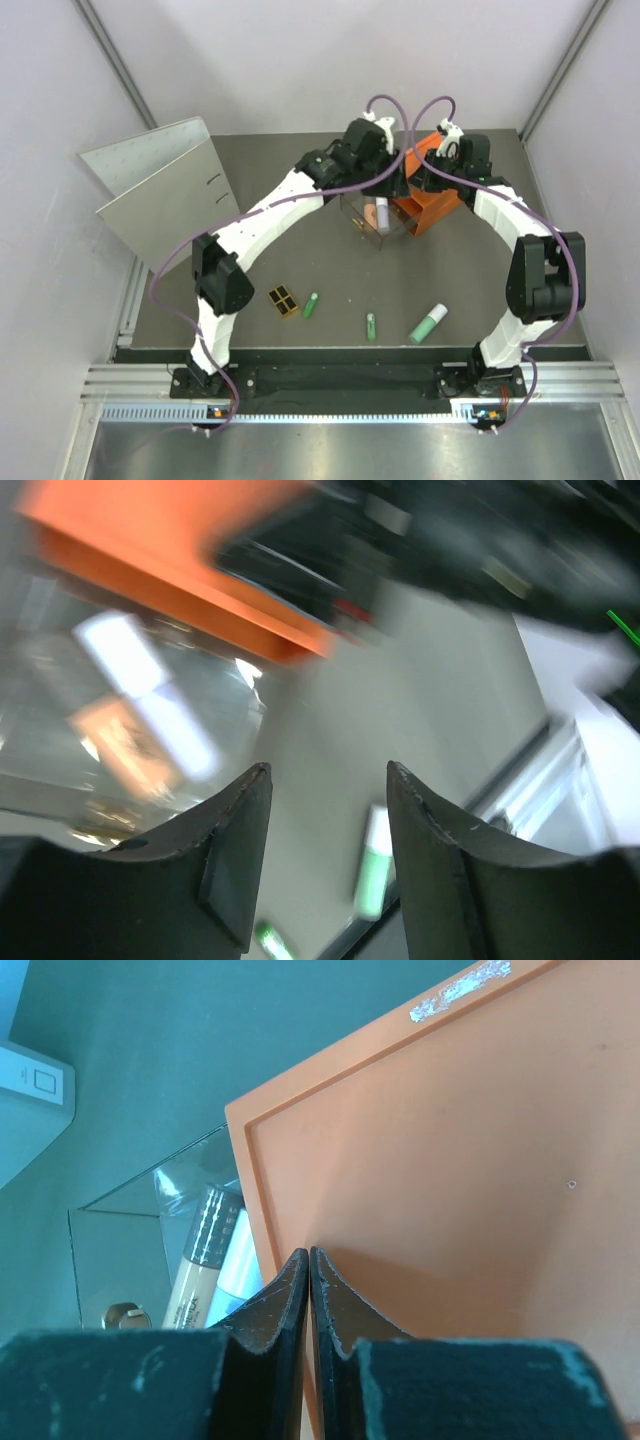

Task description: Organize the makeup

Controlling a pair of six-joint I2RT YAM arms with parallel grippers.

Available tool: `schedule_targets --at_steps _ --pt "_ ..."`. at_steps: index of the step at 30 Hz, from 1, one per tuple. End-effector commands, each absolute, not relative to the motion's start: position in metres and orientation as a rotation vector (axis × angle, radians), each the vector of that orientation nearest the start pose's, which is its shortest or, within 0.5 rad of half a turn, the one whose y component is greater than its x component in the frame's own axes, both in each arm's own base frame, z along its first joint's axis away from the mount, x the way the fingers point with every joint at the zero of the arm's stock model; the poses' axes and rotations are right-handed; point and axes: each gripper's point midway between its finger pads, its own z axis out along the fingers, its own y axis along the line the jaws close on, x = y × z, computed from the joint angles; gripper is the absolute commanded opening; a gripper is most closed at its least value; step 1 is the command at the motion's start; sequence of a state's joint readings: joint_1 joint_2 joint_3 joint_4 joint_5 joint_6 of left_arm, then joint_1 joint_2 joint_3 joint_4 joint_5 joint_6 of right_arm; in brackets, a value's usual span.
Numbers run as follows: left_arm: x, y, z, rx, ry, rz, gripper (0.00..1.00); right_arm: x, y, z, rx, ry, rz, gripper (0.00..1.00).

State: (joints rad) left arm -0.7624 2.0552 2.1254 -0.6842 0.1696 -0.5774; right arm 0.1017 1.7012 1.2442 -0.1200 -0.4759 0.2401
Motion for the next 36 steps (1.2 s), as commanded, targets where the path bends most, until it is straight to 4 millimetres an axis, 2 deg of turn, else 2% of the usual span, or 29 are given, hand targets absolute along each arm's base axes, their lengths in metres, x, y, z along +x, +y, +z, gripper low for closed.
schedule_targets --at_steps 1,2,4,5,8,13,16,18,21,24,28,35,36 --pt "0.310 -0.445 0.273 0.658 2.181 -0.801 0.55 0.397 0.119 0.062 -0.003 2.565 0.659 0.05" --pt "0.286 -0.458 0.270 0.735 2.159 -0.788 0.56 0.399 0.120 0.063 -0.004 2.560 0.663 0.05" --pt "0.272 -0.459 0.258 0.819 2.116 -0.674 0.59 0.400 0.122 0.065 0.003 2.559 0.680 0.05" --pt "0.253 -0.467 0.255 0.875 2.093 -0.665 0.61 0.402 0.123 0.066 0.004 2.553 0.685 0.05" --pt "0.231 -0.471 0.233 0.993 2.084 -0.641 0.63 0.406 0.125 0.070 0.007 2.542 0.703 0.05" --pt "0.207 -0.469 0.188 1.171 2.109 -0.583 0.70 0.408 0.128 0.071 0.012 2.541 0.727 0.06" --pt "0.196 -0.468 0.150 1.267 2.181 -0.561 0.67 0.406 0.128 0.068 0.015 2.549 0.727 0.06" --pt "0.184 -0.473 0.129 1.332 2.226 -0.610 0.67 0.405 0.127 0.066 0.018 2.551 0.727 0.06" --pt "0.172 -0.481 0.109 1.400 2.258 -0.648 0.68 0.402 0.127 0.064 0.017 2.557 0.722 0.06" --pt "0.166 -0.489 0.097 1.456 2.276 -0.667 0.75 0.400 0.126 0.063 0.018 2.559 0.716 0.06" --pt "0.157 -0.500 0.088 1.503 2.293 -0.728 0.74 0.398 0.126 0.059 0.018 2.567 0.717 0.06" --pt "0.148 -0.517 0.092 1.511 2.291 -0.816 0.72 0.392 0.125 0.053 0.022 2.578 0.716 0.06" --pt "0.146 -0.518 0.087 1.518 2.300 -0.818 0.72 0.392 0.125 0.051 0.023 2.582 0.718 0.06"
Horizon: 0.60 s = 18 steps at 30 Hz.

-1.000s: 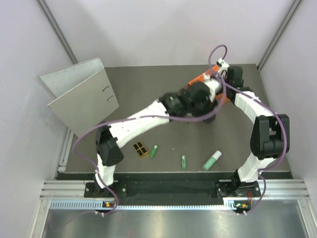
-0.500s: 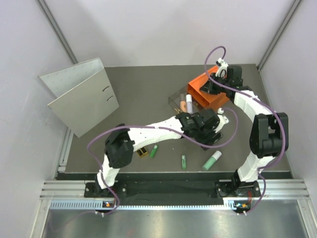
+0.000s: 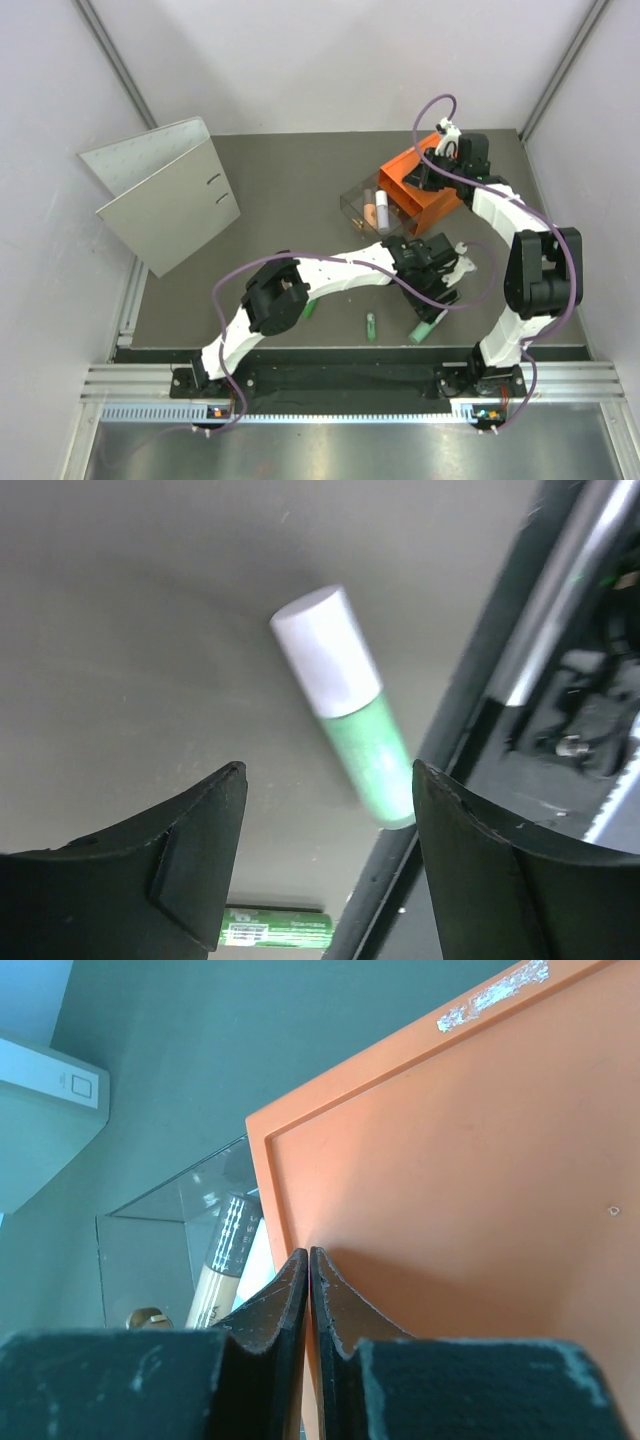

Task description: Organize the makeup

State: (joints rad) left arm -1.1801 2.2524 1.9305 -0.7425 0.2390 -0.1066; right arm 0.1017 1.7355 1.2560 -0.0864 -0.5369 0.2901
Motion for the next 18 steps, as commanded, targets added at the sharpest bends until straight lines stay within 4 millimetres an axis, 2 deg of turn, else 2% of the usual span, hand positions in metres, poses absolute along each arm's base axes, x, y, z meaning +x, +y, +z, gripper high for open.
schedule_targets --at_steps 1,5,10,16,17,18 --pt "0.141 -0.521 0.089 1.534 2.298 -0.845 0.71 0.392 0.125 0.051 0.023 2.583 0.718 0.06" --pt "0.133 -0.528 0.081 1.560 2.317 -0.870 0.70 0.389 0.124 0.046 0.030 2.591 0.720 0.06" --pt "0.126 -0.531 0.057 1.584 2.353 -0.834 0.68 0.386 0.126 0.042 0.028 2.601 0.726 0.06" --pt "0.137 -0.526 0.032 1.518 2.395 -0.679 0.65 0.384 0.126 0.038 0.031 2.607 0.730 0.06" --pt "0.138 -0.523 0.025 1.517 2.410 -0.660 0.63 0.384 0.126 0.038 0.030 2.606 0.732 0.06" --pt "0.141 -0.521 0.022 1.496 2.419 -0.629 0.56 0.384 0.126 0.039 0.029 2.604 0.732 0.06"
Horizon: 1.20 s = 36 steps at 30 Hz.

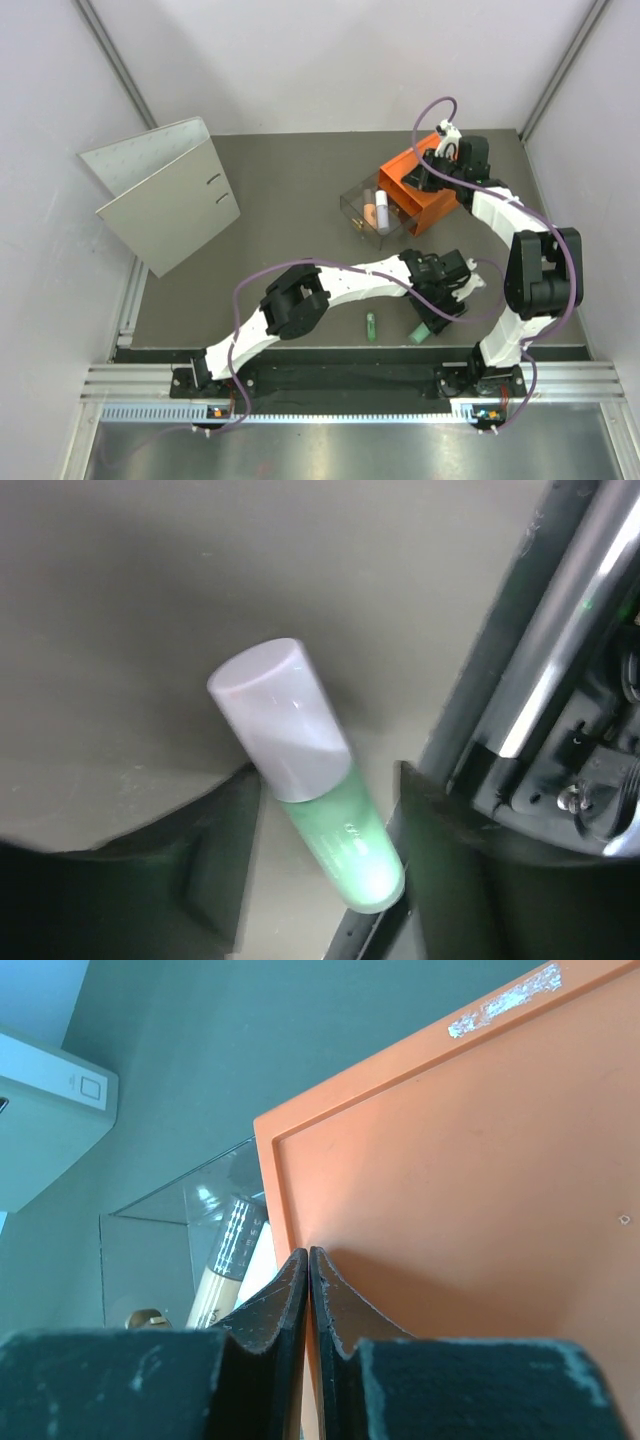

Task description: Organize the makeup

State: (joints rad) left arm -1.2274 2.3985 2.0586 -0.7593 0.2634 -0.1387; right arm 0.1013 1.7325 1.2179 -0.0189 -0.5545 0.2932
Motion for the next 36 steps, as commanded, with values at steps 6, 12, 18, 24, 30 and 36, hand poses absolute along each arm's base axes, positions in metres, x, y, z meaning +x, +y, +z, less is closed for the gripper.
schedule_targets --at_steps 6,12,18,24,30,36 --pt "0.145 -0.512 0.011 1.480 2.443 -0.556 0.00 0.385 0.127 0.038 0.027 2.604 0.734 0.06" --pt "0.152 -0.492 0.034 1.458 2.410 -0.478 0.00 0.387 0.127 0.039 0.029 2.602 0.737 0.06" --pt "0.158 -0.475 0.081 1.407 2.334 -0.455 0.00 0.390 0.127 0.040 0.035 2.601 0.737 0.06" --pt "0.175 -0.461 0.126 1.285 2.272 -0.395 0.00 0.394 0.128 0.041 0.034 2.598 0.737 0.06" --pt "0.203 -0.458 0.182 1.065 2.278 -0.527 0.00 0.395 0.129 0.041 0.035 2.599 0.743 0.06" --pt "0.251 -0.447 0.223 0.773 2.301 -0.779 0.00 0.394 0.129 0.041 0.033 2.601 0.743 0.06"
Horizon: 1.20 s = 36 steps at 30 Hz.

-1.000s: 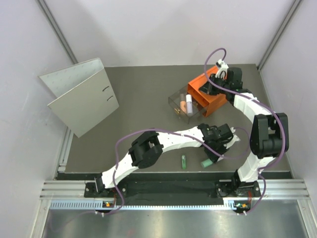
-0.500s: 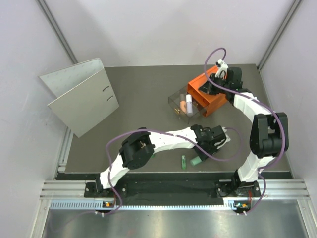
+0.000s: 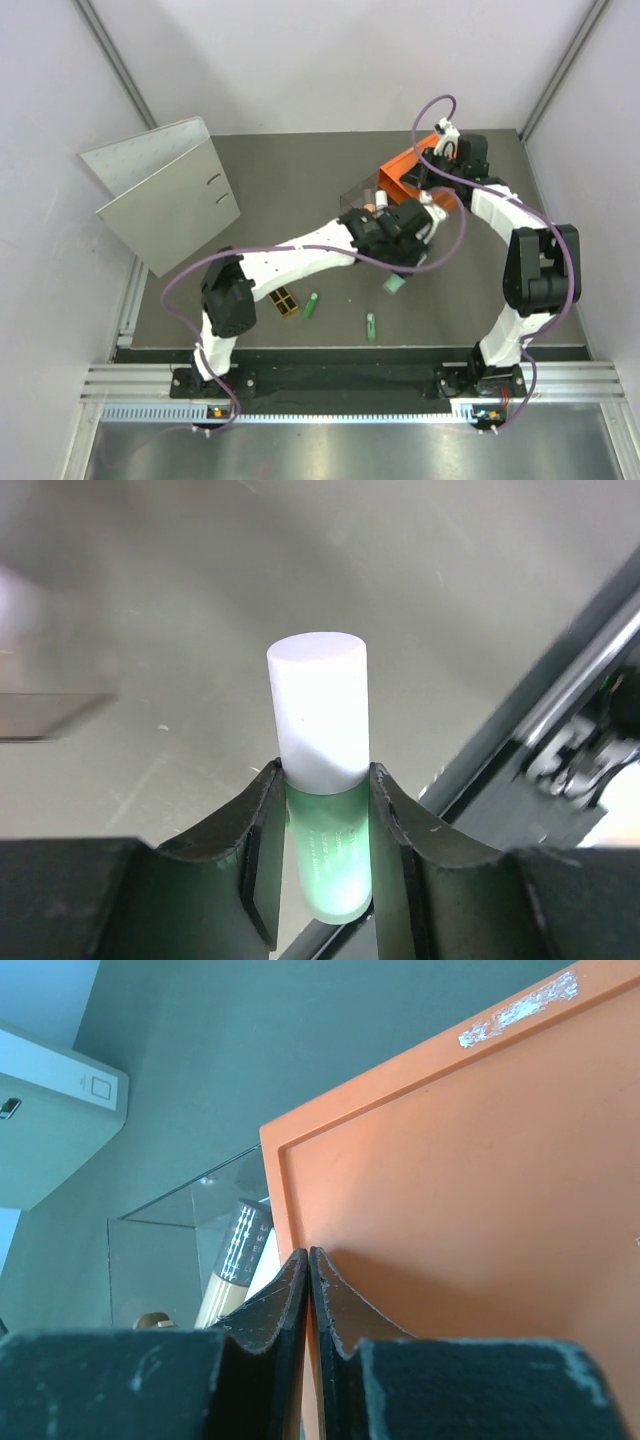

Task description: Organize the makeup

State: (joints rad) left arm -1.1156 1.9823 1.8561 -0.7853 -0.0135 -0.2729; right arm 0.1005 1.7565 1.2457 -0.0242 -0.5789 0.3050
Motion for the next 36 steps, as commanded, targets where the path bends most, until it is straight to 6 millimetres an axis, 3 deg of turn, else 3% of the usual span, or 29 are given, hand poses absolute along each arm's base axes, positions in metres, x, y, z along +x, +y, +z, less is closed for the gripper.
schedule_targets --at_steps 1,3,9,18,26,36 --pt "0.254 -0.444 0.224 0.745 2.316 -0.819 0.00 0.393 0.128 0.040 0.030 2.601 0.742 0.07" --pt "0.272 -0.442 0.237 0.657 2.293 -0.939 0.00 0.393 0.127 0.041 0.028 2.602 0.736 0.07" --pt "0.316 -0.431 0.259 0.458 2.237 -1.087 0.00 0.391 0.127 0.041 0.021 2.606 0.735 0.07" --pt "0.364 -0.435 0.268 0.160 2.229 -1.234 0.00 0.390 0.127 0.040 0.018 2.612 0.729 0.08" --pt "0.395 -0.434 0.244 -0.019 2.273 -1.110 0.00 0.389 0.126 0.038 0.013 2.617 0.727 0.08" --pt "0.413 -0.427 0.208 -0.108 2.312 -0.981 0.00 0.388 0.126 0.037 0.007 2.620 0.729 0.08"
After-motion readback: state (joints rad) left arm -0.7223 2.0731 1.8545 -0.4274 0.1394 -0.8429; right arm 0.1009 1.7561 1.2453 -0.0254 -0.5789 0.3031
